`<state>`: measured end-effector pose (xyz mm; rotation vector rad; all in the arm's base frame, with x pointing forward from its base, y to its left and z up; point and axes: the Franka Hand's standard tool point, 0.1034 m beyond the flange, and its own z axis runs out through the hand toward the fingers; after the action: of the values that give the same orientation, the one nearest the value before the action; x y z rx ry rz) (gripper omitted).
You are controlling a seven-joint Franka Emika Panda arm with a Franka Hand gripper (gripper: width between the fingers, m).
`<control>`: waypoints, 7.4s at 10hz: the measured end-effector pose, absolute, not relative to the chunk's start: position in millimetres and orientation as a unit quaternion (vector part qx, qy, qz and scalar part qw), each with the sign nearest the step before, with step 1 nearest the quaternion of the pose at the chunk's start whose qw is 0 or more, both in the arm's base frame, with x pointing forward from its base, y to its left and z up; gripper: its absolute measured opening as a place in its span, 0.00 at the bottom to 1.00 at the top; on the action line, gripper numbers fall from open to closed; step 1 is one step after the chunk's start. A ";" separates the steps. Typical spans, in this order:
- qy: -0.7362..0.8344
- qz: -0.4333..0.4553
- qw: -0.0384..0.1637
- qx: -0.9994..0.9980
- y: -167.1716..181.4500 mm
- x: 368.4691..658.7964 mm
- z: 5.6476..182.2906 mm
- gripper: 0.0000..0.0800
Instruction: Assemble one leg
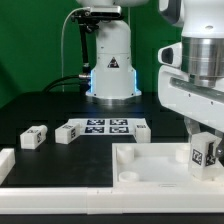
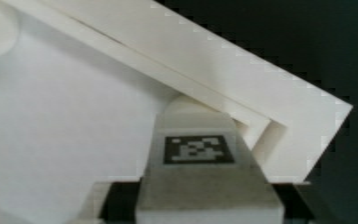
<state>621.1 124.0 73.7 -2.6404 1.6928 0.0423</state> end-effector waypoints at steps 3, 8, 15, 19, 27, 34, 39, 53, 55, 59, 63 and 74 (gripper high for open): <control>0.558 0.013 0.008 -0.830 123.6 621.4 72.8 0.37; 0.274 0.002 0.013 -0.962 120.3 624.2 73.4 0.81; -0.126 0.001 0.007 -0.992 123.4 620.7 72.5 0.81; -0.141 0.001 0.005 -0.990 122.1 620.9 71.9 0.48; 0.231 -0.004 0.001 -0.973 122.4 622.7 71.6 0.36; 0.551 -0.007 0.000 -0.835 122.5 622.5 70.9 0.36; 0.518 -0.008 0.001 -0.855 123.0 622.6 71.0 0.79; -0.071 -0.020 -0.007 -0.997 122.9 623.8 70.9 0.66; -0.047 -0.020 -0.006 -0.999 123.0 623.9 71.0 0.36; 0.112 -0.021 -0.003 -0.994 122.9 623.9 70.9 0.36; 0.397 -0.024 -0.002 -0.918 121.4 624.0 71.1 0.36; 0.233 -0.023 -0.006 -0.972 127.0 619.6 69.3 0.81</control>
Offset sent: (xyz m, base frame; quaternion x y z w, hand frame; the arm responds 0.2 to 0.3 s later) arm 0.0000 0.0000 0.0000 0.0000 0.0000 0.0000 1.0000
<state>619.6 127.0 69.3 -3.0659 0.7341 -0.0740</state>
